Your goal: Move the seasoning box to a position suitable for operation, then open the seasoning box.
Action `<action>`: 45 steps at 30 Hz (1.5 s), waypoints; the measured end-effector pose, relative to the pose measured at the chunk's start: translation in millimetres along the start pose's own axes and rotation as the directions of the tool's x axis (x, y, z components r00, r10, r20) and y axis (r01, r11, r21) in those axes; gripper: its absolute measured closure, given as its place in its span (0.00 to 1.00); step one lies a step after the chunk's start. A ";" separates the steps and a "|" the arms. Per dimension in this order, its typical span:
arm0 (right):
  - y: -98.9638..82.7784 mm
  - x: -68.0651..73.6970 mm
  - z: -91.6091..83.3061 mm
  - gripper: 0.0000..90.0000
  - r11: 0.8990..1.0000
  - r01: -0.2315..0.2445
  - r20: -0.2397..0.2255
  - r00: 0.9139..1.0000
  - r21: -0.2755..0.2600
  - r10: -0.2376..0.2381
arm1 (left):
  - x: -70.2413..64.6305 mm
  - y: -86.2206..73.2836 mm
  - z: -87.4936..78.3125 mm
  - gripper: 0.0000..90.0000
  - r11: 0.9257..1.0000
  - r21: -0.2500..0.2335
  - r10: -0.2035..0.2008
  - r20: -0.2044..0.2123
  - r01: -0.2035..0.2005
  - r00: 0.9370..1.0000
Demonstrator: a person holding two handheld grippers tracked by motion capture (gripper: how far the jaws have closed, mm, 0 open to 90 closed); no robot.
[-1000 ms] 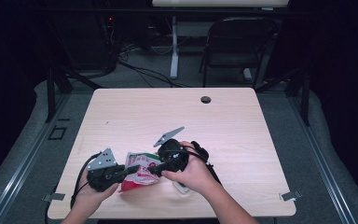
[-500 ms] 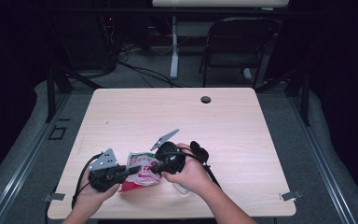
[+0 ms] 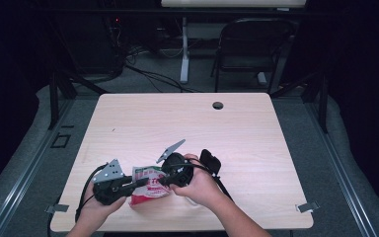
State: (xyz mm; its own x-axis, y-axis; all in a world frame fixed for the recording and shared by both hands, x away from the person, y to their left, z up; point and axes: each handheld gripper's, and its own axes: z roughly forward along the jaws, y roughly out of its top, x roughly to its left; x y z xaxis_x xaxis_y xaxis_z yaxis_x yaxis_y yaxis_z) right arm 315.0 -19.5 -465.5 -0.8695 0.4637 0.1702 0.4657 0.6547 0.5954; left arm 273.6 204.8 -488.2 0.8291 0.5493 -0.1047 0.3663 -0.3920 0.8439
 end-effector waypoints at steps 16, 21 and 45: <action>0.2 -0.3 -9.3 1.00 0.999 0.043 -0.002 0.999 -0.020 -0.043 | 8.1 -24.7 15.6 0.52 0.999 0.022 -0.025 0.027 0.024 0.999; 1.3 -0.1 -11.5 1.00 0.999 0.045 0.003 0.999 -0.022 -0.045 | 9.0 -28.9 18.2 0.47 0.999 0.006 -0.036 0.034 0.036 0.999; 7.7 2.5 -23.3 1.00 0.996 0.069 0.007 0.998 -0.048 -0.069 | 20.4 -47.5 39.6 0.35 0.996 0.034 -0.090 0.073 0.088 0.993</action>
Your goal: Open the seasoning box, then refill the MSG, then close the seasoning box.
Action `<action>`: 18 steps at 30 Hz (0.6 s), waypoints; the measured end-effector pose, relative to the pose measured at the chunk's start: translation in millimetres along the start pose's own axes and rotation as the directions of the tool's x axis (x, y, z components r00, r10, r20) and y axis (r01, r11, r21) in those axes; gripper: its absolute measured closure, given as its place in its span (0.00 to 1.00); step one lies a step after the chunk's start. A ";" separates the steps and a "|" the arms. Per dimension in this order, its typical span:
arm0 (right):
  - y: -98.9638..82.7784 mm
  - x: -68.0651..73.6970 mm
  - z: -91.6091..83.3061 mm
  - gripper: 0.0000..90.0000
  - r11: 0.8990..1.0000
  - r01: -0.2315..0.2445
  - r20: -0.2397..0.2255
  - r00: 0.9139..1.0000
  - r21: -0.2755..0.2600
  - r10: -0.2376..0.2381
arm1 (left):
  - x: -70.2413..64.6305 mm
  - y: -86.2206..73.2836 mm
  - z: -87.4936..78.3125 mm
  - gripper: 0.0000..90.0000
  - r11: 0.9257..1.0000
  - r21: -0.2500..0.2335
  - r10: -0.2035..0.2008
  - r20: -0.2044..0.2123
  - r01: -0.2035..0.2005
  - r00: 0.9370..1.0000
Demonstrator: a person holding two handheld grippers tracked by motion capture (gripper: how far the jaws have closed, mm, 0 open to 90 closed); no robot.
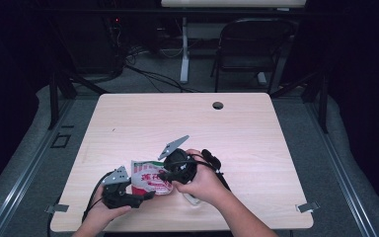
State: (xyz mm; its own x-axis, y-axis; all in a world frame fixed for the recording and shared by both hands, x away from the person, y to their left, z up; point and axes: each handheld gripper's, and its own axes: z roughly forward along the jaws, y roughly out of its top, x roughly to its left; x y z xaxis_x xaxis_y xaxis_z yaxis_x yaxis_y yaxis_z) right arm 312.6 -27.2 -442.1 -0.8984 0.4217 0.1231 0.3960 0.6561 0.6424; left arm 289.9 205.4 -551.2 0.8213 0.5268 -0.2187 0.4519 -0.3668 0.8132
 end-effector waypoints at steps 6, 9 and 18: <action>2.3 3.3 -4.0 1.00 1.000 0.016 0.002 1.000 -0.010 -0.016 | 3.8 -3.0 2.4 0.31 0.999 -0.028 -0.029 0.040 0.030 0.999; 4.0 4.4 -9.2 1.00 0.999 0.022 0.001 1.000 -0.025 -0.022 | 6.2 -4.5 1.7 0.30 0.997 -0.051 -0.051 0.065 0.055 0.997; 8.5 12.1 -16.2 1.00 0.998 0.043 0.001 0.999 -0.050 -0.043 | 6.2 -6.8 5.3 0.26 0.996 -0.051 -0.068 0.112 0.074 0.991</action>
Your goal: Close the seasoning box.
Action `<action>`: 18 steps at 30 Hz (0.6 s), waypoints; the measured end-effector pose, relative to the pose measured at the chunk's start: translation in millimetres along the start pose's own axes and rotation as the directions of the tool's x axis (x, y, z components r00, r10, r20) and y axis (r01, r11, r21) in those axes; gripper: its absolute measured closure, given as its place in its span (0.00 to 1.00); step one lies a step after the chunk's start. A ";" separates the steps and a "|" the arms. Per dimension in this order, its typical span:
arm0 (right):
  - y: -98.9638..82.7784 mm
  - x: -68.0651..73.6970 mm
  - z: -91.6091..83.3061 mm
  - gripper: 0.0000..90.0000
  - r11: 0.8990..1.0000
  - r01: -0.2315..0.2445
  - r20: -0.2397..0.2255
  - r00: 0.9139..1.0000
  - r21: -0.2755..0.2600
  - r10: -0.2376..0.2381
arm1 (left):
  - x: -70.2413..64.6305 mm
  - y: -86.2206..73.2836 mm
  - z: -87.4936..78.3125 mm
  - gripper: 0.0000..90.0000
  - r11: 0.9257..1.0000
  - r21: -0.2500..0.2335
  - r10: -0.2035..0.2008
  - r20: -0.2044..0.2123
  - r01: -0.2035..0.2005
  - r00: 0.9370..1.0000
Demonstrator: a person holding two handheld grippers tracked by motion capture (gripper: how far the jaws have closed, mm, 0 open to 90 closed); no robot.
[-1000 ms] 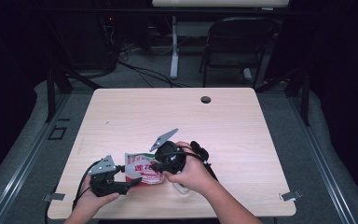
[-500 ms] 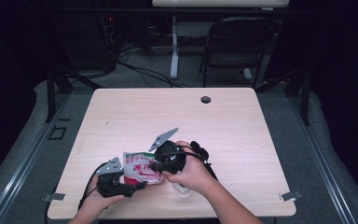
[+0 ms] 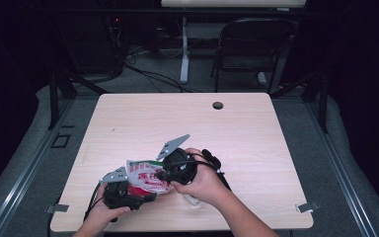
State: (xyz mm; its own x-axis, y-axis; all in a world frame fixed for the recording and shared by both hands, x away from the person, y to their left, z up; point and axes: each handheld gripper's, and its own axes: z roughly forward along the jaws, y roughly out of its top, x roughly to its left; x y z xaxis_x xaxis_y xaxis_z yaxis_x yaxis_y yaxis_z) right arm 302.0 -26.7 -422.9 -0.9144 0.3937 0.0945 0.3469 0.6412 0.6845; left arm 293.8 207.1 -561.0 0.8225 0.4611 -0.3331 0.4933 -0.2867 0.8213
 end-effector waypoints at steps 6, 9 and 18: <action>2.9 1.6 -2.6 1.00 1.000 0.011 -0.004 1.000 -0.003 -0.011 | 0.0 -3.2 3.3 0.26 1.000 -0.005 0.000 0.007 0.000 1.000; 3.1 2.0 -2.6 1.00 1.000 0.006 -0.006 1.000 -0.008 -0.006 | -0.7 -4.0 5.7 0.30 1.000 0.014 0.016 -0.005 -0.016 1.000; 3.6 0.2 -1.1 1.00 1.000 0.008 -0.004 1.000 -0.012 -0.008 | -5.0 -5.8 12.5 0.53 0.991 0.105 0.084 -0.063 -0.077 0.995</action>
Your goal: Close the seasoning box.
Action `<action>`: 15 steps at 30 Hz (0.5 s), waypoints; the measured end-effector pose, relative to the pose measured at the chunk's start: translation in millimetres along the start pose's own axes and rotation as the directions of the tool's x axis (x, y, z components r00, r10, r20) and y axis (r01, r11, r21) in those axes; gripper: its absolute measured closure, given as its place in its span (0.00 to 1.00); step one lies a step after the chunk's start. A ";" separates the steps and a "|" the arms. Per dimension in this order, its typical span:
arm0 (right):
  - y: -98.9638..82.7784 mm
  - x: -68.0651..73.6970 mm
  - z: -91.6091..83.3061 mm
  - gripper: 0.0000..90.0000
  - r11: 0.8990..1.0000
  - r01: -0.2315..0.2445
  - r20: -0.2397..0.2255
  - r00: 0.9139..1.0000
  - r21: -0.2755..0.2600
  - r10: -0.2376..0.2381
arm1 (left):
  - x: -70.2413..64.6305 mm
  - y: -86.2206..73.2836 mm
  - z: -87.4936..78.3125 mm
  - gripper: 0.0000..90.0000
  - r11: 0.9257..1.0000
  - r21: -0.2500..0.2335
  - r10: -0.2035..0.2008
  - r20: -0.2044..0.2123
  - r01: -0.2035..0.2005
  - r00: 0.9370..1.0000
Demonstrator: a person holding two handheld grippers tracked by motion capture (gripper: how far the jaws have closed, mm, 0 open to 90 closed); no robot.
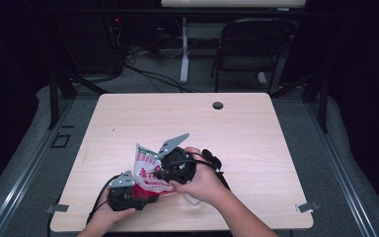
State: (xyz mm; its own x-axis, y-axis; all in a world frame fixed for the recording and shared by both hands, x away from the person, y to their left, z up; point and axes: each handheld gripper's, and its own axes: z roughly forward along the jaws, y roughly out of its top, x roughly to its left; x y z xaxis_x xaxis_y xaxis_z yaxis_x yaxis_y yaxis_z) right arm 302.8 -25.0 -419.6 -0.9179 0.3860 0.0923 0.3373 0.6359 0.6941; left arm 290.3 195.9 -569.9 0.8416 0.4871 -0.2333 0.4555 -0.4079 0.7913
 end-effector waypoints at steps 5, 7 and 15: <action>0.0 0.2 1.6 1.00 1.000 -0.002 0.000 1.000 -0.001 0.002 | 0.6 -0.5 2.1 0.56 1.000 -0.009 -0.004 -0.009 0.004 1.000; -0.1 1.2 2.4 1.00 1.000 0.002 0.007 1.000 -0.002 -0.002 | 1.0 -0.5 3.0 0.60 1.000 -0.012 -0.003 -0.020 0.002 1.000; -0.9 0.3 0.3 1.00 1.000 -0.005 0.008 1.000 -0.007 0.005 | -0.7 2.5 0.2 0.66 1.000 -0.011 0.017 -0.057 -0.018 0.998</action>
State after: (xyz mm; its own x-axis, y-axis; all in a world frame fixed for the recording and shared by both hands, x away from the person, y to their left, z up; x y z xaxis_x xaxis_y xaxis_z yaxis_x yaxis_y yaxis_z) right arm 302.3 -25.2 -420.4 -0.9146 0.3942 0.0904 0.3403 0.6293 0.6987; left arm 290.9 194.4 -567.8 0.8314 0.5233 -0.1869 0.4371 -0.4082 0.8015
